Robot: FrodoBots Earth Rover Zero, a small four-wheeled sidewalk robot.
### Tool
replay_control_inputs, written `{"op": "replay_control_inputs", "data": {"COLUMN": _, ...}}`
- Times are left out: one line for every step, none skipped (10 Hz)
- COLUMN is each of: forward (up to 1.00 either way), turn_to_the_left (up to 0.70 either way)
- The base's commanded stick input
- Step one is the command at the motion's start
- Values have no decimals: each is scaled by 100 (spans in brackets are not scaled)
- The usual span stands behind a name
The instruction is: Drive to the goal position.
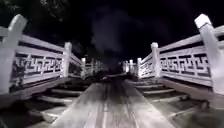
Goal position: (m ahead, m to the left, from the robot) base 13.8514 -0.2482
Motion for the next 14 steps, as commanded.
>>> {"op": "replay_control_inputs", "data": {"forward": 70, "turn_to_the_left": 0}}
{"op": "replay_control_inputs", "data": {"forward": 70, "turn_to_the_left": 0}}
{"op": "replay_control_inputs", "data": {"forward": 70, "turn_to_the_left": 0}}
{"op": "replay_control_inputs", "data": {"forward": 70, "turn_to_the_left": 0}}
{"op": "replay_control_inputs", "data": {"forward": 70, "turn_to_the_left": 0}}
{"op": "replay_control_inputs", "data": {"forward": 70, "turn_to_the_left": 0}}
{"op": "replay_control_inputs", "data": {"forward": 70, "turn_to_the_left": 0}}
{"op": "replay_control_inputs", "data": {"forward": 70, "turn_to_the_left": 0}}
{"op": "replay_control_inputs", "data": {"forward": 70, "turn_to_the_left": 0}}
{"op": "replay_control_inputs", "data": {"forward": 70, "turn_to_the_left": 0}}
{"op": "replay_control_inputs", "data": {"forward": 70, "turn_to_the_left": 0}}
{"op": "replay_control_inputs", "data": {"forward": 70, "turn_to_the_left": 0}}
{"op": "replay_control_inputs", "data": {"forward": 70, "turn_to_the_left": 0}}
{"op": "replay_control_inputs", "data": {"forward": 70, "turn_to_the_left": 0}}
